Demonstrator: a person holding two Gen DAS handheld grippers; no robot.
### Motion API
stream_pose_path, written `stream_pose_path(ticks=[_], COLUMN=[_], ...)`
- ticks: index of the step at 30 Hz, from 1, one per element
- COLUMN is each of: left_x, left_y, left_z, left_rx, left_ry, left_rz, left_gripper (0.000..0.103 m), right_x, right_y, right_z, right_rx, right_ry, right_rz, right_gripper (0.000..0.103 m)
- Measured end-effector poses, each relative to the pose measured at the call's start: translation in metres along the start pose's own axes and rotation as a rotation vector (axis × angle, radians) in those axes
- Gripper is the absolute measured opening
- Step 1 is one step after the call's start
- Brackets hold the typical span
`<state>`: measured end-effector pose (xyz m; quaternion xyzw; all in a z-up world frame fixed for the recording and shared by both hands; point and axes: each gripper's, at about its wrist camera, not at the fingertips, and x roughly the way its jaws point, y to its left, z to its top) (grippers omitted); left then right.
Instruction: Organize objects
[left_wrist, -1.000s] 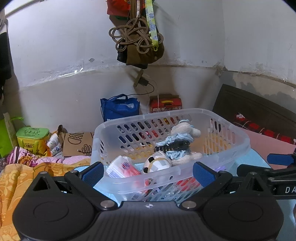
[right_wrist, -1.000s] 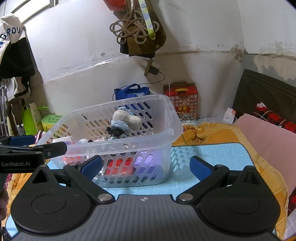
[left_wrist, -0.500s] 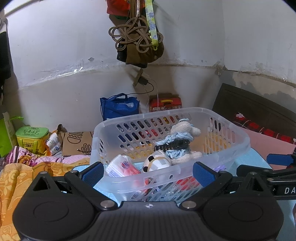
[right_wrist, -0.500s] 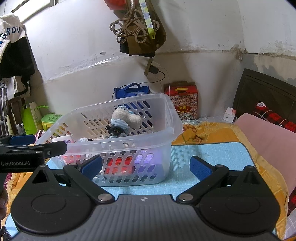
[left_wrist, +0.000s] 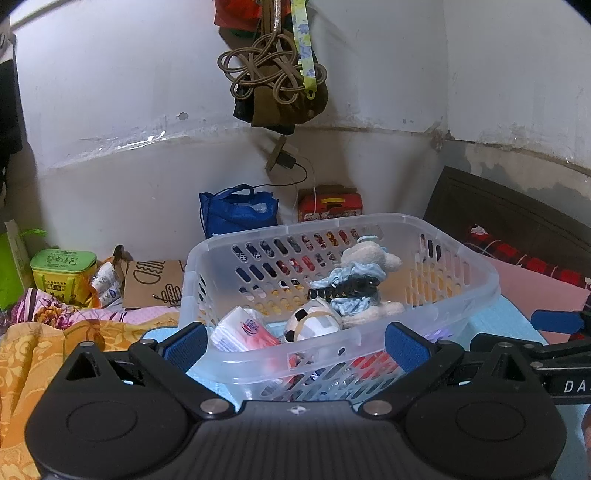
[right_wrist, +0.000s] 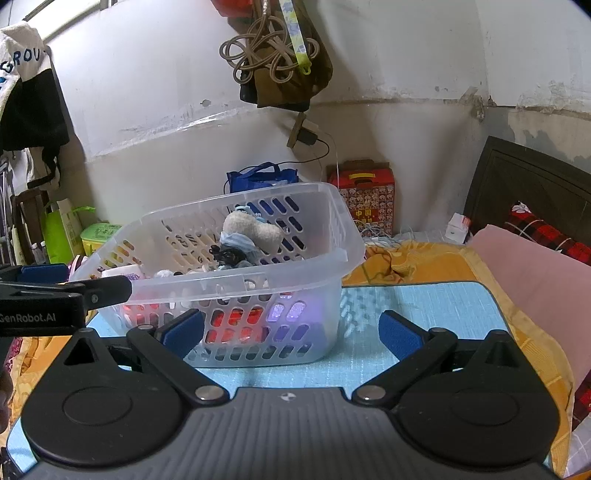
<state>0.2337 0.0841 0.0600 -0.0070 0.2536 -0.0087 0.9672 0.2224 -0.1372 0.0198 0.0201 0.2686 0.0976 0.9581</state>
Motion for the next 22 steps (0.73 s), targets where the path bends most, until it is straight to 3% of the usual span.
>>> stream_pose_path(ticks=[22], left_x=[-0.0034], left_y=[0.0008], left_z=[0.0019], left_rx=[0.013], left_ry=[-0.028], left_rz=[0.042], left_gripper=[0.103], right_x=[0.0002], right_y=[-0.0007], right_z=[-0.001], right_rx=[-0.003], right_ry=[0.006], right_rz=[0.002], right_gripper=[0.103])
